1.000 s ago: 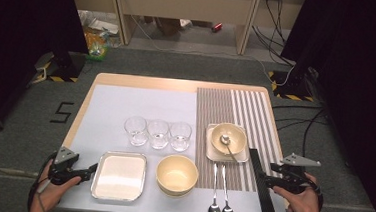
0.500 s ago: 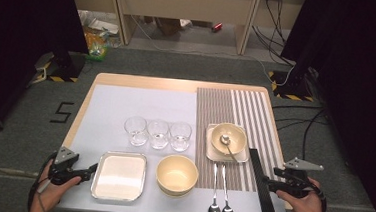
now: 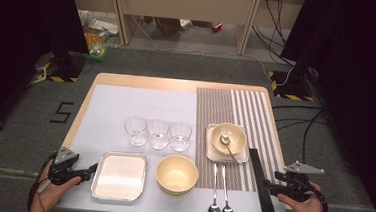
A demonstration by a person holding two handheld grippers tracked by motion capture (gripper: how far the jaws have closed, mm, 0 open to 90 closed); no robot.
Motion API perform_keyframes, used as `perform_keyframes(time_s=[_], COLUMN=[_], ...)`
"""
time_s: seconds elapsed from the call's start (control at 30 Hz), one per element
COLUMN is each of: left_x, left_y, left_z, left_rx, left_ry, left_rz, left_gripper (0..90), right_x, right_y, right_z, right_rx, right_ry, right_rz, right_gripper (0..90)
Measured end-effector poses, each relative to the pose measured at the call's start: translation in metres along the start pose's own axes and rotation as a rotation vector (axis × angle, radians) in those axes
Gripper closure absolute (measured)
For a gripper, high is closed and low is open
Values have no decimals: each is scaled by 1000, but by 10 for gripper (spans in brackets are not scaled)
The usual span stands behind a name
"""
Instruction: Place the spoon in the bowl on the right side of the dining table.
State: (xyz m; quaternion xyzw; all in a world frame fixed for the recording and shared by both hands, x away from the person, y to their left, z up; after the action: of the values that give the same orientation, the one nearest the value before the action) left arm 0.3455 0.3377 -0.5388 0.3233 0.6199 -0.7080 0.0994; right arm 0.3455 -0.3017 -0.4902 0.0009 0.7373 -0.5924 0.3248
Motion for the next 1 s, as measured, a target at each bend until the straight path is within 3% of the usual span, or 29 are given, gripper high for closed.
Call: perform_keyframes(time_s=[1.0], left_x=[0], left_y=[0], left_z=[-1], left_rx=[7], left_ry=[3], left_rz=[-13], left_gripper=[171], right_x=[16], right_y=[4], right_z=[2], right_rx=[-2], right_ry=[-10], right_rz=[-37], right_gripper=[436])
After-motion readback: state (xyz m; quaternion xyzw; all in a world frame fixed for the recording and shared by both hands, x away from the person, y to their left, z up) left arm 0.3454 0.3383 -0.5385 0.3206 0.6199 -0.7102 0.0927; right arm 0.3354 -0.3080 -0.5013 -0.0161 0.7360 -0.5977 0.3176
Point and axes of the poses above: each handheld gripper's, and its own axes: y roughly forward along the jaws, x roughly out of its underside, z roughly to its right, the point moved 5 cm from there along y, roughly forward along the jaws, and after that the axes turned 14 degrees about -z, right-handed, at the moved point
